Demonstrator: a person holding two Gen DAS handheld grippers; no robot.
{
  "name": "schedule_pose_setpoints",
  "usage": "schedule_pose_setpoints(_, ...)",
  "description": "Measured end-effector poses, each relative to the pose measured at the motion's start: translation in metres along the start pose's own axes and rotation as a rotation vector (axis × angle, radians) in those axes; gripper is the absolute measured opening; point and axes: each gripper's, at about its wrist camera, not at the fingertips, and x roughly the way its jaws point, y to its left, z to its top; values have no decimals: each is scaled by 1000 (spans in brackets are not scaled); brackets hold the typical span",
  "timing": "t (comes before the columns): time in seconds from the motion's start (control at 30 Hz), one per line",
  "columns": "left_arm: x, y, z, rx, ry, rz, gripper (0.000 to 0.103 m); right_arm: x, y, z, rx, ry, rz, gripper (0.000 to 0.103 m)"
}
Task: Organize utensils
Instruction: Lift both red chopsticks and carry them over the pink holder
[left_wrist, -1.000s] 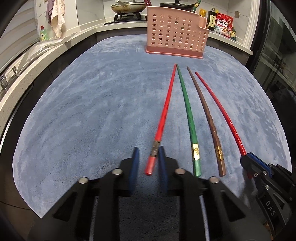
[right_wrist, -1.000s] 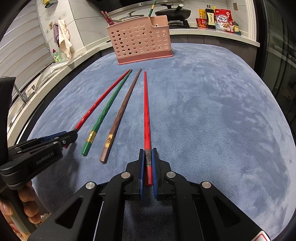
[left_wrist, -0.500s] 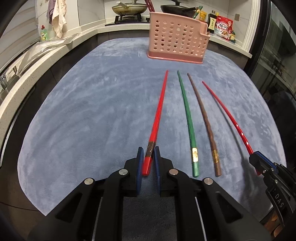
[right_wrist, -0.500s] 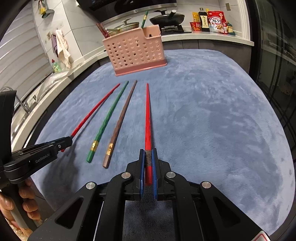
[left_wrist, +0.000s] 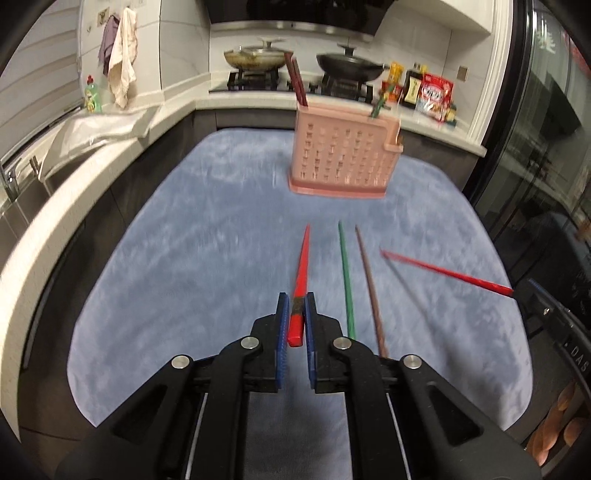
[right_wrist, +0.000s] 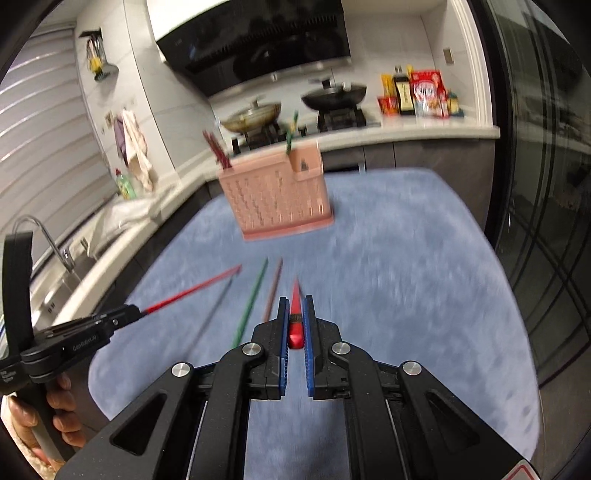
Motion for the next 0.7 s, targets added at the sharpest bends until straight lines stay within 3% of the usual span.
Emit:
schedule_pose_setpoints(0.23,-14,1,53,9,-72,18,7,-10,1,58,-21,-95,11,7)
schedule_pose_setpoints(0.7,-18,-9,136,34,-157,37,7,1,12,122,-44,-150,46,7)
